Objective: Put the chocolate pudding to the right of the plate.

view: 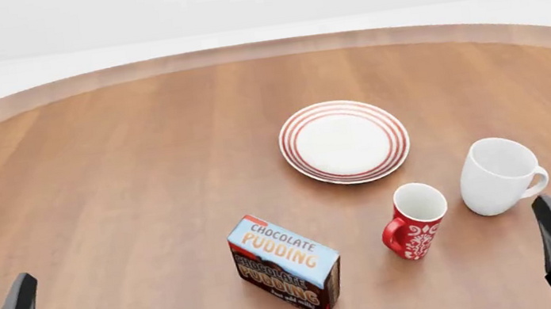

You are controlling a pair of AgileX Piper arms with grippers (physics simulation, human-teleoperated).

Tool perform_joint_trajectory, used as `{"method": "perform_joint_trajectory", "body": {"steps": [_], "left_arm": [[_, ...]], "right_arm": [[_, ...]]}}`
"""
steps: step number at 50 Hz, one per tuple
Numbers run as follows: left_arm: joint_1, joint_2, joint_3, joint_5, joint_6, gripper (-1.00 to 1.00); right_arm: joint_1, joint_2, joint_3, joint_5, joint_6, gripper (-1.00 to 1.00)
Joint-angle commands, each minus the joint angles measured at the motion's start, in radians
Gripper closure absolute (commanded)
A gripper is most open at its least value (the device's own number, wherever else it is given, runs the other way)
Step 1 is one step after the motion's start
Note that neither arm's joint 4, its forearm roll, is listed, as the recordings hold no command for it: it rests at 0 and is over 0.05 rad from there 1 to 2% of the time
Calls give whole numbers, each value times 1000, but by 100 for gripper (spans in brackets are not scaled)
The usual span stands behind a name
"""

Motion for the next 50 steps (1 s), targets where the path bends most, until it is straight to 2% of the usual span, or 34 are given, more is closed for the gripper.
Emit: {"method": "perform_joint_trajectory", "body": {"steps": [1,6,12,16,22,25,28,32,33,36,45,50], "left_arm": [[0,0,0,0,0,-100],[0,0,0,0,0,-100],[0,0,0,0,0,-100],[0,0,0,0,0,-100],[0,0,0,0,0,-100],[0,0,0,0,0,-100],[0,0,0,0,0,-100],[0,0,0,0,0,-100],[0,0,0,0,0,-100],[0,0,0,0,0,-100],[0,0,0,0,0,-100],[0,0,0,0,0,-100]], "right_arm": [[27,295,0,-290,-14,-100],[25,354,0,-344,-17,-100],[25,315,0,-307,-14,-100],[8,398,0,-370,-10,-100],[39,458,-11,-367,-31,-100],[64,549,-88,-331,-71,-100],[70,554,-162,-253,-46,-100],[100,558,-231,-179,-59,-100],[115,545,-258,-134,-56,-100],[145,577,-299,-105,-57,-100],[218,664,-448,0,-117,-100],[291,727,-506,43,-130,-100]]}}
